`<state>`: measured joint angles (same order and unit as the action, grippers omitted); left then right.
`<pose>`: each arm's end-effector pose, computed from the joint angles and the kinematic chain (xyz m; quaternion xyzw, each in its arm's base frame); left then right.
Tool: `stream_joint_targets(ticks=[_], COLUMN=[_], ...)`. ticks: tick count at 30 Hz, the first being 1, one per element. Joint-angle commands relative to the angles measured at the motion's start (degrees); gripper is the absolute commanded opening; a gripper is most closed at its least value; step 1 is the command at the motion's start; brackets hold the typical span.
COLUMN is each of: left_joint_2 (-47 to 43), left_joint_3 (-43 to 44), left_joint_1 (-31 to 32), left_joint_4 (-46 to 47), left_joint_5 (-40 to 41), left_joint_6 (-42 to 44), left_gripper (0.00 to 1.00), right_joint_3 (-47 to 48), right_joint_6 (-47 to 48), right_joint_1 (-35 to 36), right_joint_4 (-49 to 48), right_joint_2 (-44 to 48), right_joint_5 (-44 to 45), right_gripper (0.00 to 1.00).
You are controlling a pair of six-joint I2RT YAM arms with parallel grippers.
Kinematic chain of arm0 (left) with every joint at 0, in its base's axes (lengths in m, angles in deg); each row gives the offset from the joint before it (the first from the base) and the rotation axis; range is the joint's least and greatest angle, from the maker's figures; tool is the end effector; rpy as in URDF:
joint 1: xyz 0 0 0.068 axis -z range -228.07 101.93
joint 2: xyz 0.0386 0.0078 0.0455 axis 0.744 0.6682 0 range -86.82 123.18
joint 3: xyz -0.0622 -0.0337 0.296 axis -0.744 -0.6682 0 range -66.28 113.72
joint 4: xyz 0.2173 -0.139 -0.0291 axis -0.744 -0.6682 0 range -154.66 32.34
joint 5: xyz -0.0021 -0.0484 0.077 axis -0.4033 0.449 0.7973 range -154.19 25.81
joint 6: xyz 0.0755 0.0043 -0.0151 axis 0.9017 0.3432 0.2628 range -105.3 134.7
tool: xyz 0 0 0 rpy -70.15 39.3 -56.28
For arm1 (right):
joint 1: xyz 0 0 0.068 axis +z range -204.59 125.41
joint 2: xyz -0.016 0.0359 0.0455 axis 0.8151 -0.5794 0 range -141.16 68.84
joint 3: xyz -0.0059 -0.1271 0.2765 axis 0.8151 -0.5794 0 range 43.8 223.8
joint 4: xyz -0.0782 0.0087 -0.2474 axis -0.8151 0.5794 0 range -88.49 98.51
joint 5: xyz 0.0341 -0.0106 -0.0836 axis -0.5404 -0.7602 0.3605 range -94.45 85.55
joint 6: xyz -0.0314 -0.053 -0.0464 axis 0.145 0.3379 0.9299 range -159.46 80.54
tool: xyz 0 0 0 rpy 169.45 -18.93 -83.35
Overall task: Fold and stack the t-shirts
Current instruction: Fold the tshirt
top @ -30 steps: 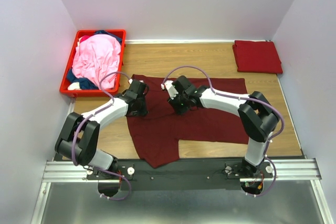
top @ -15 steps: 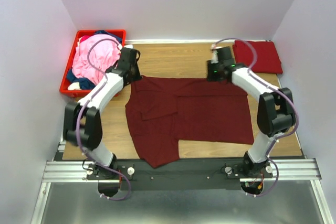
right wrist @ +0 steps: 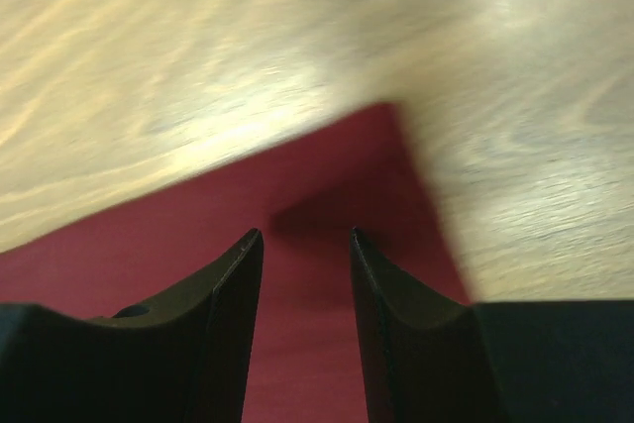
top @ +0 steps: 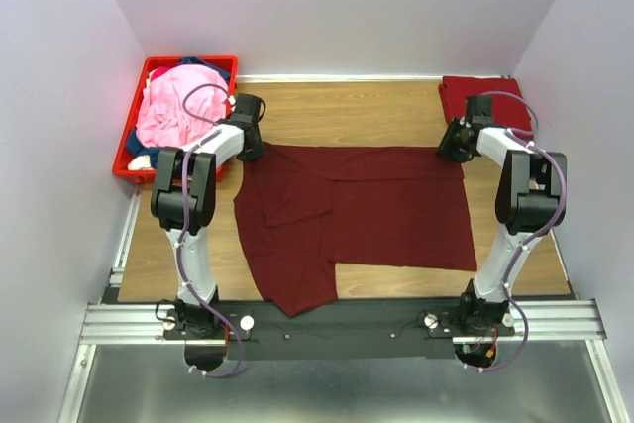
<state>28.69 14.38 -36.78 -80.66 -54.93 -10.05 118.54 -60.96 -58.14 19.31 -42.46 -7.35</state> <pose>0.4484 -0.0788 0.1739 -0.1344 0.9485 -0.0116 0.2865 0.4393 -0.0241 0.1797 0.1988 0.9308 0.0715 0.2984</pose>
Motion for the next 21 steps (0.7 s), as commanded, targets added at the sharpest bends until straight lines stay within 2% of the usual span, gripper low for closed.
stream_joint_targets(ticks=[1, 10, 21], left_joint_2=[1.6, 5.2, 14.2], left_joint_3=[-0.2, 5.5, 24.3], left_joint_1=[-3.0, -4.3, -4.3], left_joint_4=[-0.5, -1.8, -6.5], left_joint_5=[0.6, 0.2, -0.1], left_joint_6=[0.5, 0.8, 1.5], left_gripper=[0.16, 0.16, 0.17], right_joint_3=[-0.8, 5.8, 22.4], right_joint_6=[-2.8, -2.5, 0.6], right_joint_1=[-1.7, -2.2, -2.2], right_joint_4=[-1.9, -2.0, -1.6], right_joint_2=[-3.2, -12.2, -22.3], right_joint_5=[-2.4, -6.7, -7.4], right_gripper=[0.47, 0.47, 0.48])
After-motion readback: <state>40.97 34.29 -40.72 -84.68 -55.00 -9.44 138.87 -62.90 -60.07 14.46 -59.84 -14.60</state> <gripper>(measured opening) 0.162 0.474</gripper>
